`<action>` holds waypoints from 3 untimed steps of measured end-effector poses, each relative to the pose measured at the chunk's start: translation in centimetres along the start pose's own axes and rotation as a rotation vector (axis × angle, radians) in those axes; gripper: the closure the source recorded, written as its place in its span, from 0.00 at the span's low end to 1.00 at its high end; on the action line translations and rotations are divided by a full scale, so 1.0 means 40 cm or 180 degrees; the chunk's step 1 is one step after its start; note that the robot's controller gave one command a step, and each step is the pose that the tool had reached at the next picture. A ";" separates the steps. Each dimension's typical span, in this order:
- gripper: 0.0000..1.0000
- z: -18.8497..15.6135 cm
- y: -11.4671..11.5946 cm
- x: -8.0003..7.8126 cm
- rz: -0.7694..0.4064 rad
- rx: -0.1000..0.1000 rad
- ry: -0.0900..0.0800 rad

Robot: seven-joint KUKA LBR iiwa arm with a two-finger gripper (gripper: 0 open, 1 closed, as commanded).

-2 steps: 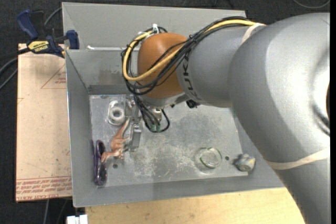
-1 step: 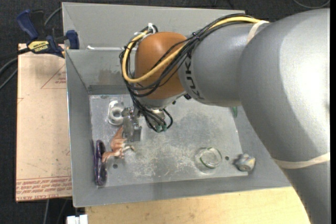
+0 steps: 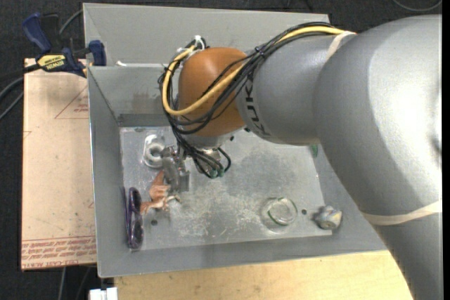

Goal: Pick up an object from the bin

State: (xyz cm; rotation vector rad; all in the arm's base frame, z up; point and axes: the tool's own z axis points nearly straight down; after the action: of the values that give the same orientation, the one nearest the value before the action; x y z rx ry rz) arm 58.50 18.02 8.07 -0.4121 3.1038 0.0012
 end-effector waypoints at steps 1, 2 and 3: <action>1.00 -0.124 0.021 0.011 -0.0019 -0.0014 0.0001; 1.00 -0.247 -0.041 -0.016 -0.0082 0.0002 -0.0025; 1.00 -0.082 0.114 0.126 -0.0765 -0.0011 -0.0008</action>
Offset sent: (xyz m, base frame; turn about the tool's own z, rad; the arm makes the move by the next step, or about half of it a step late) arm 0.0071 -0.0141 0.0967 -0.0294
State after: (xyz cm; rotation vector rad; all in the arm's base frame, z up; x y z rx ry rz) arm 52.43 21.09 11.30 -0.7808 3.0298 0.0051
